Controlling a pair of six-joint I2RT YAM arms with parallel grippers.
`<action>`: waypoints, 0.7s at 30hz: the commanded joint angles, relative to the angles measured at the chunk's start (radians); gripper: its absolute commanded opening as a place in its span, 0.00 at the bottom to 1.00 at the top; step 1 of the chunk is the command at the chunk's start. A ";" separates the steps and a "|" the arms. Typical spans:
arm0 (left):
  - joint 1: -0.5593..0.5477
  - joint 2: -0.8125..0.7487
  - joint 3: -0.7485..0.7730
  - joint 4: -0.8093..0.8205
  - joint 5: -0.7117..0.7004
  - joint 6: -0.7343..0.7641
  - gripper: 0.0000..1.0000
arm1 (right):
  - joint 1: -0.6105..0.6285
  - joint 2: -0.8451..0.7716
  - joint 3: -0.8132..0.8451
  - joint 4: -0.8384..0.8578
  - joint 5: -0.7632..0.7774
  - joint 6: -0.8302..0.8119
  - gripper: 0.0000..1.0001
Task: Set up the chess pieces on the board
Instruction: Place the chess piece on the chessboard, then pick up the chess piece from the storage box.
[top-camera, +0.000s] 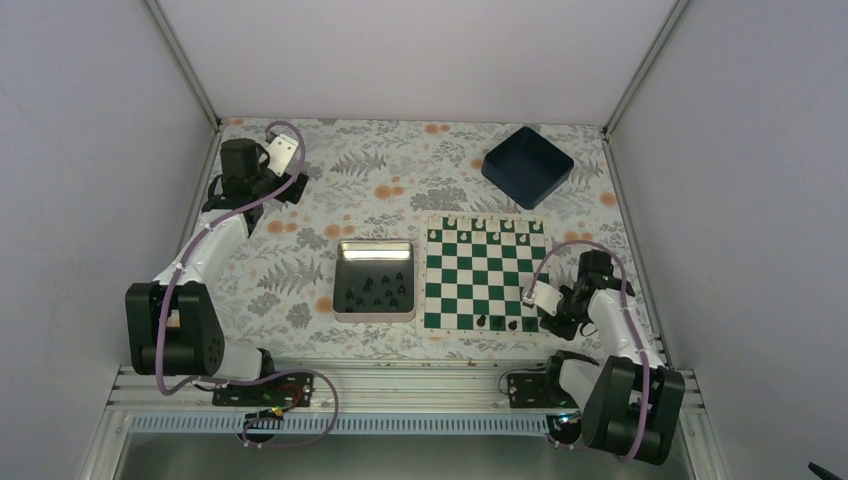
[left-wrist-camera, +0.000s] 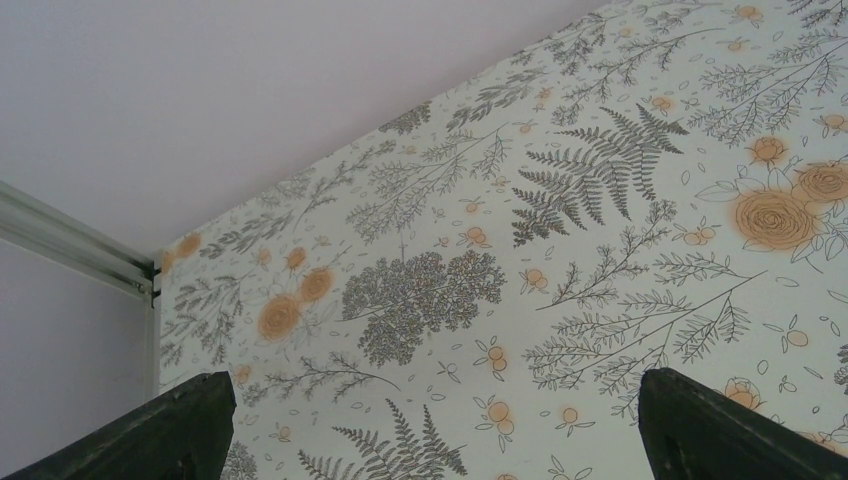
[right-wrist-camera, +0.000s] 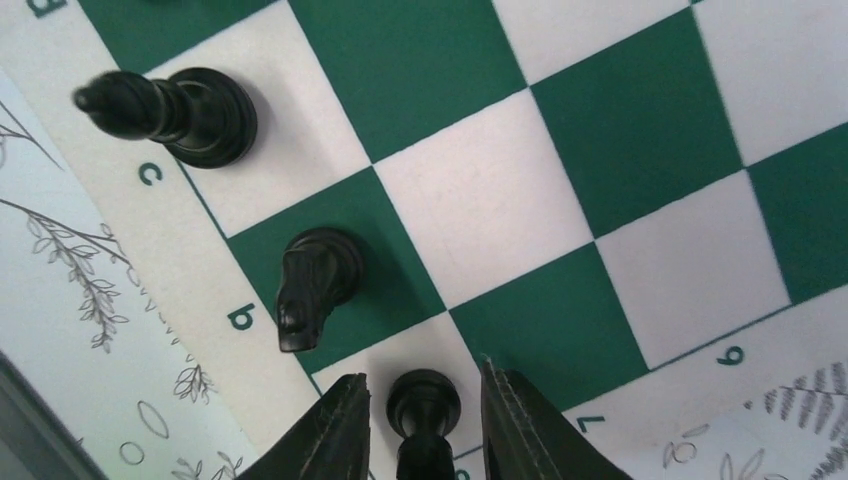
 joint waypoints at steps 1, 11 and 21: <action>-0.003 0.007 0.011 0.010 0.008 0.011 1.00 | -0.011 -0.022 0.065 -0.068 -0.014 -0.006 0.33; -0.002 0.002 0.009 0.011 0.017 0.015 1.00 | -0.011 -0.005 0.277 -0.190 -0.077 -0.006 0.39; -0.003 -0.019 0.021 0.000 0.038 0.007 1.00 | 0.289 0.332 0.838 -0.194 -0.197 0.248 0.46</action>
